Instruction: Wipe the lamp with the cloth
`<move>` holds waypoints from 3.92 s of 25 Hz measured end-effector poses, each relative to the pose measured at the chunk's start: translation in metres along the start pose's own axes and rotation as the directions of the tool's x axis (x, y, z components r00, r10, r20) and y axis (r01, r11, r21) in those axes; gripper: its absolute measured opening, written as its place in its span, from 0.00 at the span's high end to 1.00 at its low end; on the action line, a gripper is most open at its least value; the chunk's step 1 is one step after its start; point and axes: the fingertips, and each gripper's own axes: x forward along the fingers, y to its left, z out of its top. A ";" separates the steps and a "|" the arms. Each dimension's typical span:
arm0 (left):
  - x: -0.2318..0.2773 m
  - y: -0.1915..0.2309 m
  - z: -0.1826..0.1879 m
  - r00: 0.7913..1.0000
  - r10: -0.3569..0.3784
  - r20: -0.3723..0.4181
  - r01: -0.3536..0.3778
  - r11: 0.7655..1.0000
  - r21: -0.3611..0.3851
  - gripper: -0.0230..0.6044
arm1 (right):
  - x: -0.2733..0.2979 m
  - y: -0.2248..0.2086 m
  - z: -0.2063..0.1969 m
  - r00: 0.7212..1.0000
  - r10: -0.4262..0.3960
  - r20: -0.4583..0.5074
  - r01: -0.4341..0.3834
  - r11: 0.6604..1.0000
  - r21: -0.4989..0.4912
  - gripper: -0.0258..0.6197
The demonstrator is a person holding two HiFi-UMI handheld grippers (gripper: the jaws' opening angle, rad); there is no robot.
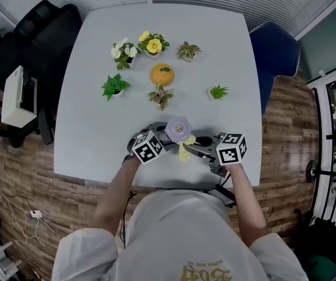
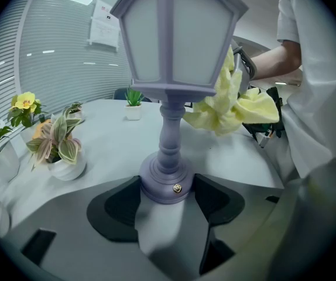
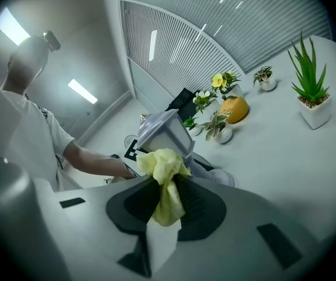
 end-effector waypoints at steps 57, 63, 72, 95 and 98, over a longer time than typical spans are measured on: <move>0.002 0.001 0.000 1.000 0.008 0.004 -0.008 1.000 0.000 0.49 | 0.034 -0.065 -0.026 0.966 -0.194 -0.172 0.206 0.977 0.060 0.83; 0.001 0.000 0.000 1.000 0.007 0.004 -0.007 1.000 0.001 0.49 | 0.030 -0.067 -0.023 0.961 -0.224 -0.160 0.234 0.971 0.049 0.83; 0.001 0.000 0.001 1.000 0.006 0.004 -0.006 1.000 0.001 0.49 | 0.028 -0.083 -0.004 0.956 -0.282 -0.084 0.290 0.951 0.108 0.84; 0.002 0.000 -0.001 1.000 0.004 0.000 -0.004 1.000 0.001 0.49 | 0.009 -0.064 0.034 0.970 -0.100 0.221 0.030 0.954 0.299 0.84; 0.001 0.001 -0.001 1.000 0.004 0.000 -0.004 1.000 0.001 0.49 | 0.014 -0.063 0.033 0.975 -0.097 0.199 0.037 0.957 0.287 0.84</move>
